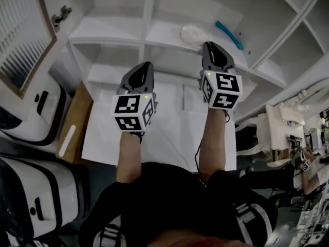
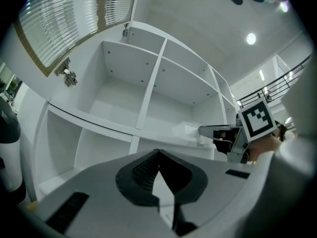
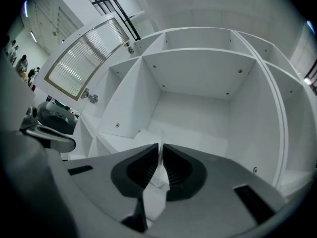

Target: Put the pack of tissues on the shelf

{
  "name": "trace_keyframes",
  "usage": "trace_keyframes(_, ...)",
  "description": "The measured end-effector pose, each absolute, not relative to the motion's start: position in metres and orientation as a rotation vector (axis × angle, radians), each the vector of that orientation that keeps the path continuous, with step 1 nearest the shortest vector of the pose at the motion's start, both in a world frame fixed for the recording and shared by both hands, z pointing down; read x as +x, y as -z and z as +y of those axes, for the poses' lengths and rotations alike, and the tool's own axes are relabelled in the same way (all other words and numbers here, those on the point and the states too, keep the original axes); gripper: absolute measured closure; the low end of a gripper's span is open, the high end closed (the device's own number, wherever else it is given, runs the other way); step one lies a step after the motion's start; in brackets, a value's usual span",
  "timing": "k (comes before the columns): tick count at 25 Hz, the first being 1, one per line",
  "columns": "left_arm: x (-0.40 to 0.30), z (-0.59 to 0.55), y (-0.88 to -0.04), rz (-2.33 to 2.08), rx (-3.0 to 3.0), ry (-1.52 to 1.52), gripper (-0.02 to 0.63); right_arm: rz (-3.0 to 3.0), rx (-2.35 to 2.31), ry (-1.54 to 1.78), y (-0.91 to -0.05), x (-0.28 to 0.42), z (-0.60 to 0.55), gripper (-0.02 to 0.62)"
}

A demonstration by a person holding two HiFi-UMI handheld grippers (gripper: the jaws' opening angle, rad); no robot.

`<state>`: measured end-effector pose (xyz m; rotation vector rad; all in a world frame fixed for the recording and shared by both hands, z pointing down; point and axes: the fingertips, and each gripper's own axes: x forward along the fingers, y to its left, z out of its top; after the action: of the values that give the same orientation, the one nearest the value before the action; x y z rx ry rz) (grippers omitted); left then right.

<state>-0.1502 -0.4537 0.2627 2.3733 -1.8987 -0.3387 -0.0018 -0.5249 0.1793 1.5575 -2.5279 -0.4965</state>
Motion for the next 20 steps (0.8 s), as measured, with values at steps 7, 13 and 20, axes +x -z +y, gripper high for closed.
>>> trace_keyframes(7, -0.14, -0.451, -0.264, -1.881, 2.387, 0.332, 0.595, -2.632, 1.511, 0.5, -0.181, 0.0, -0.512, 0.439)
trace_keyframes(13, -0.11, -0.448, -0.271, -1.815, 2.417, 0.297, 0.595, -2.716, 1.541, 0.46, -0.181, 0.022, -0.497, 0.439)
trace_keyframes(20, -0.076, -0.442, -0.285, -1.742, 2.425, 0.253, 0.595, -2.777, 1.492, 0.369, -0.2, 0.036, -0.477, 0.476)
